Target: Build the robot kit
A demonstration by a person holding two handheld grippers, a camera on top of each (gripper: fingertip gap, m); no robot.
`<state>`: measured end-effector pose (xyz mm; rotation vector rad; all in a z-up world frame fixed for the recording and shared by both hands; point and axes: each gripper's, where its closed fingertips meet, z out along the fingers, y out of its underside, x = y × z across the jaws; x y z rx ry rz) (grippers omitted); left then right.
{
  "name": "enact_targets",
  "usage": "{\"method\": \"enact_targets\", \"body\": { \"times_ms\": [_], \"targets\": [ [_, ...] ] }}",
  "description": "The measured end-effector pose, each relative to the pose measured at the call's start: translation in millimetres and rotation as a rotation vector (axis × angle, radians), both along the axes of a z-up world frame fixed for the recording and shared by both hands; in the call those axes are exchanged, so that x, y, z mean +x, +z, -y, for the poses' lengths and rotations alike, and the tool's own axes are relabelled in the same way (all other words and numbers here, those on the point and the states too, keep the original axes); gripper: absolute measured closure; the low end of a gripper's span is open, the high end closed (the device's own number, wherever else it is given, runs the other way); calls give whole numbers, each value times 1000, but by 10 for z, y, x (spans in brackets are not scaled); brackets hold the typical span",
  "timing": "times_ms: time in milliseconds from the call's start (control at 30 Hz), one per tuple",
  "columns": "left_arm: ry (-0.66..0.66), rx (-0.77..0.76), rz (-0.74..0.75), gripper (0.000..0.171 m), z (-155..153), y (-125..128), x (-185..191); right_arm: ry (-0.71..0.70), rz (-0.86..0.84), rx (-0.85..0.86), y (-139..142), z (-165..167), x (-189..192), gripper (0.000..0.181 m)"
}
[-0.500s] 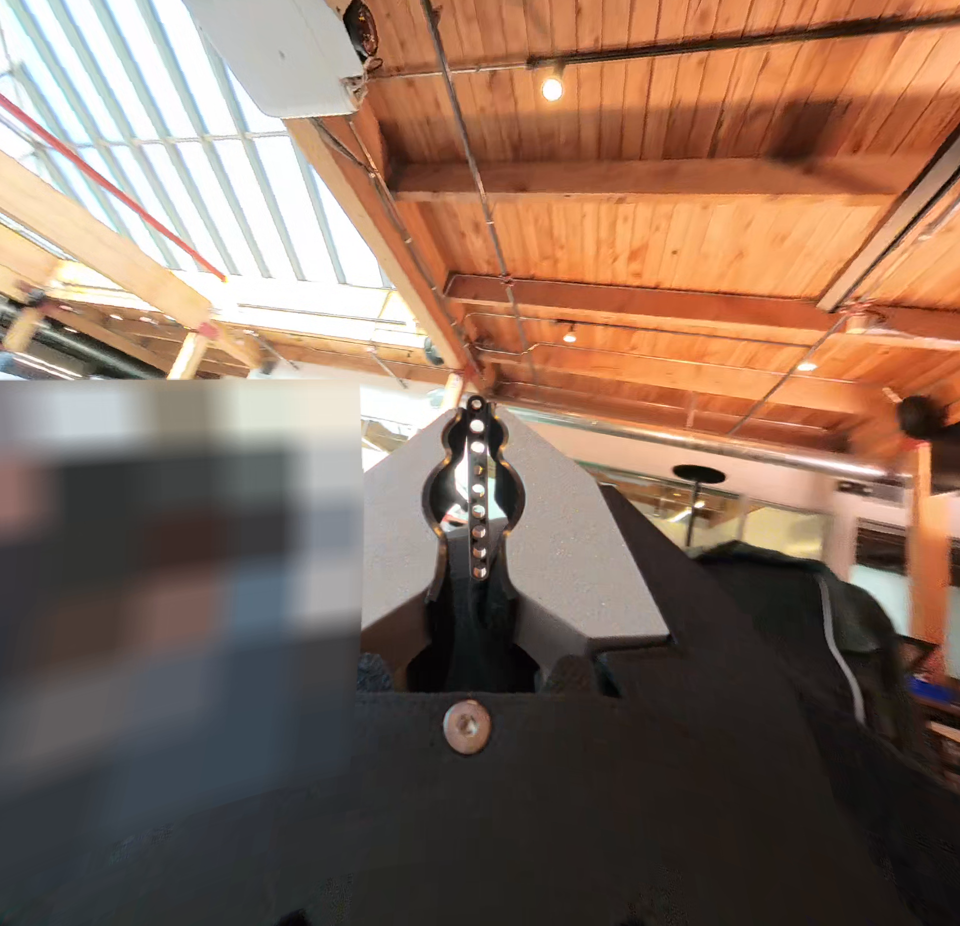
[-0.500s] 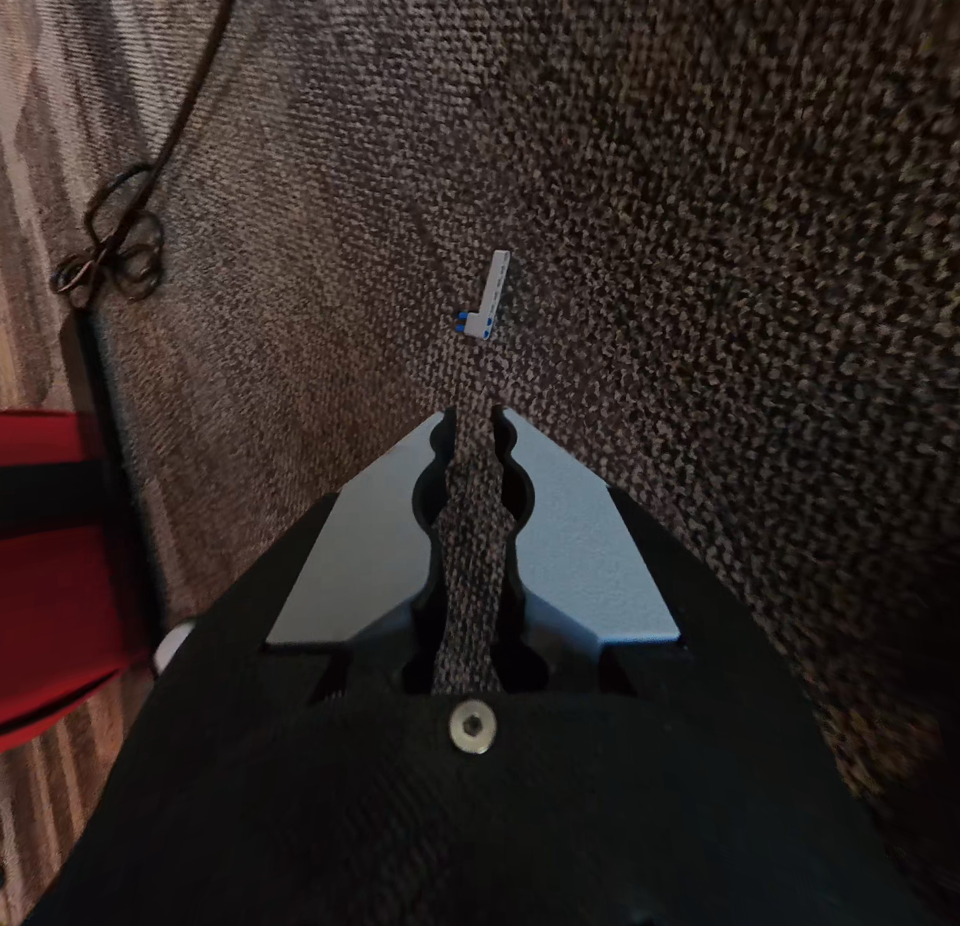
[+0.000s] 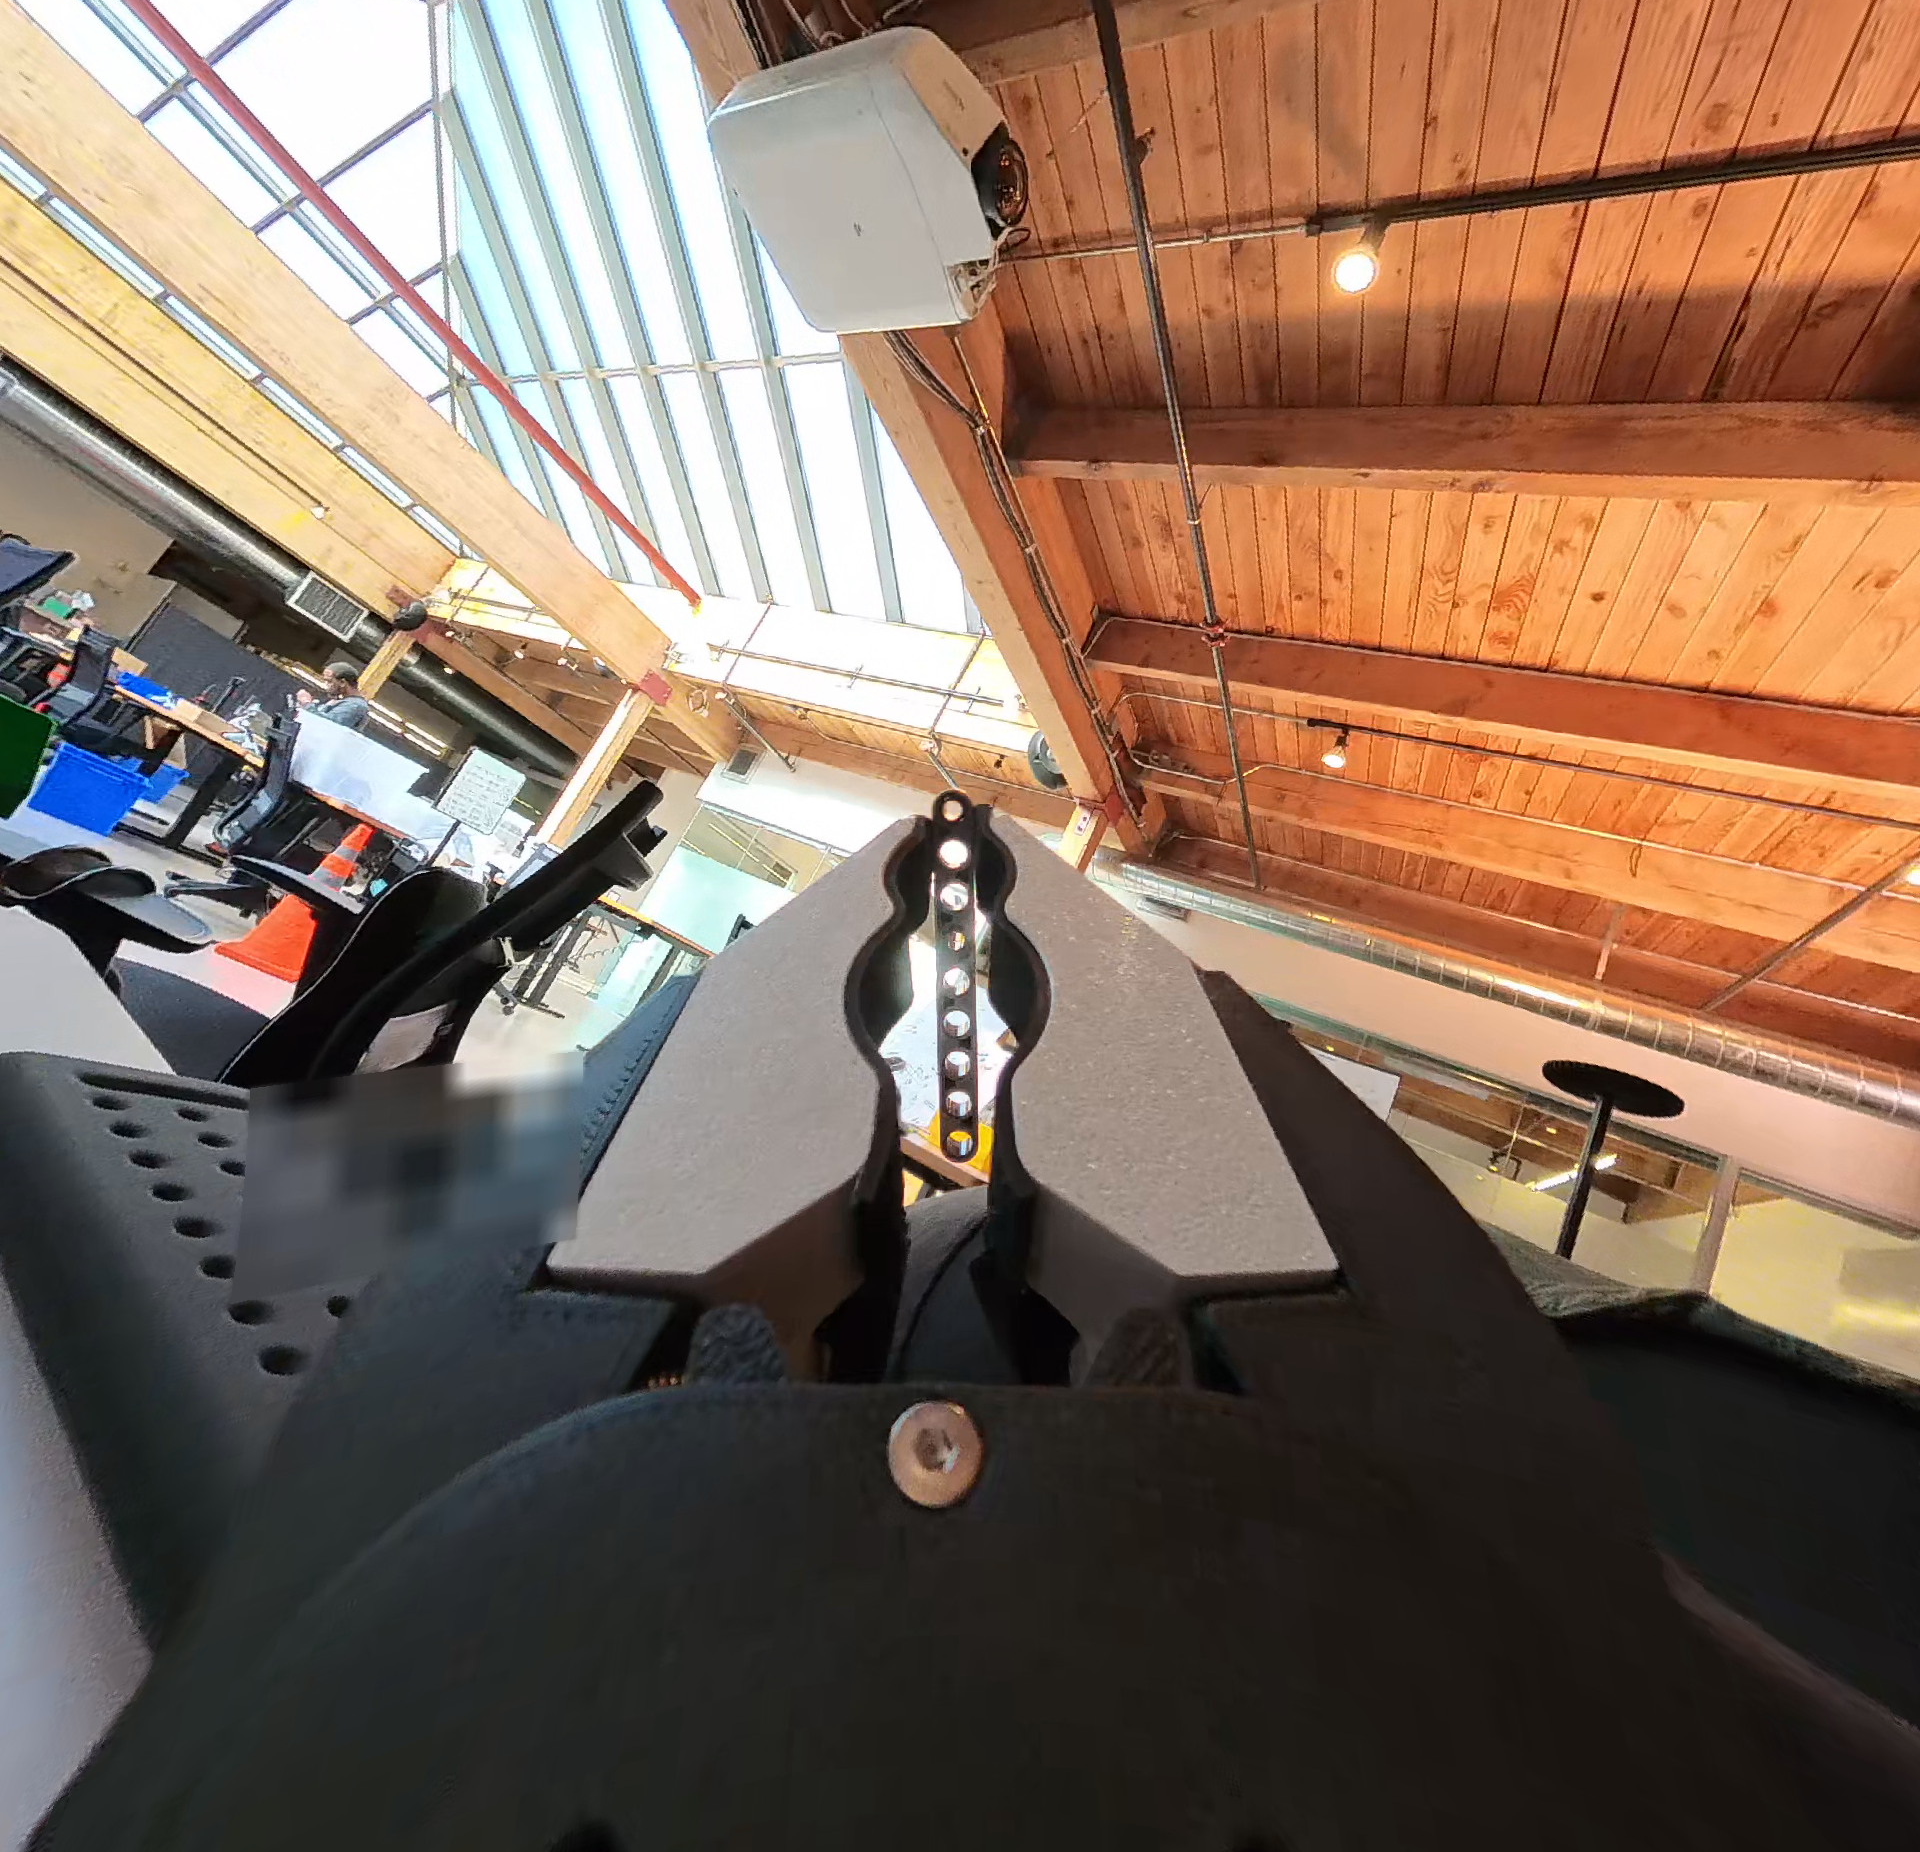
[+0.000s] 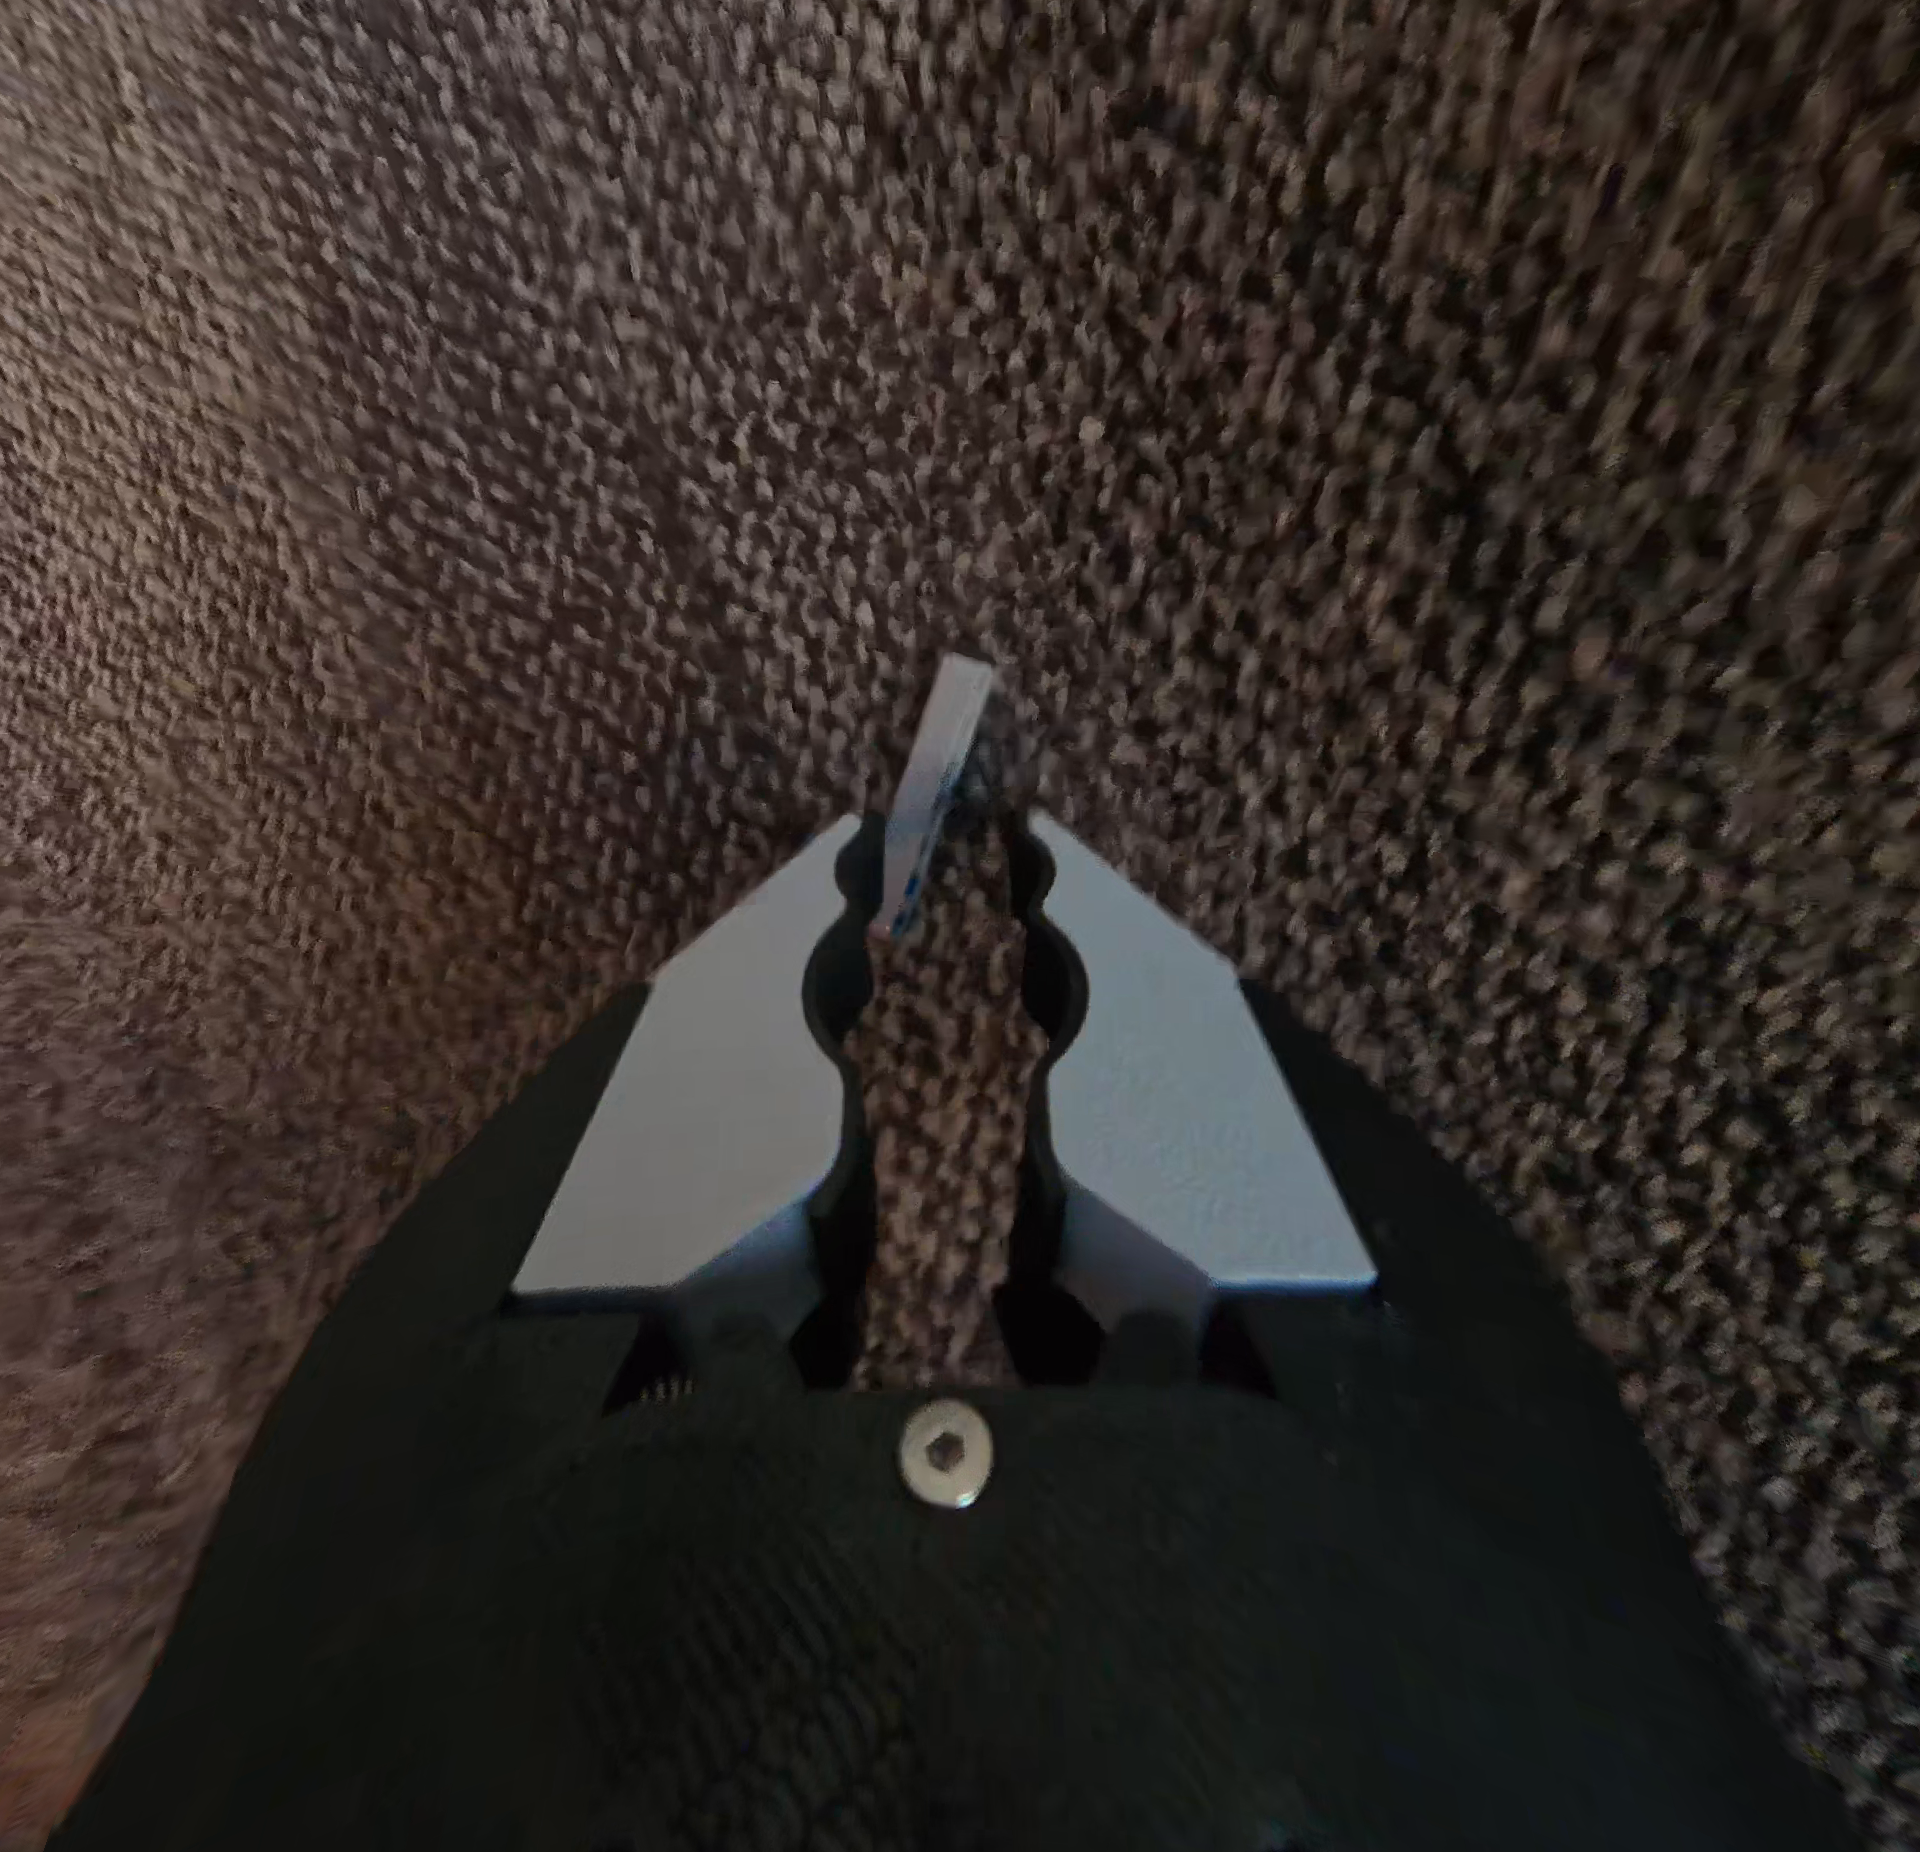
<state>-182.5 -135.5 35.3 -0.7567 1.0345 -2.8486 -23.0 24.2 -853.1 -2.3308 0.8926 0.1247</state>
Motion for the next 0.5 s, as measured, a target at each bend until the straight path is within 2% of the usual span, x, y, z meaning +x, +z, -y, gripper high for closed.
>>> {"method": "enact_targets", "body": {
  "times_ms": [100, 167, 267, 400, 500],
  "targets": [
    [-2, 8, -10, 166, 20, -9, 13, 24, 32, 5, 3, -63, 24, 163],
    [2, 33, -9, 166, 64, -10, 6, 94, 79, -33, -18, -67, 3, 172],
    [8, 35, -10, 166, 69, -11, 3, 130, 136, -51, 42, 23, 15, 174],
    [-10, -23, 9, 166, 16, 36, -23, -27, 107, 122, 514, 341, 39, 174],
    [-28, -62, 33, 168, 29, 99, -61, -273, -60, 353, 1133, 826, 79, 174]
  ]
}}
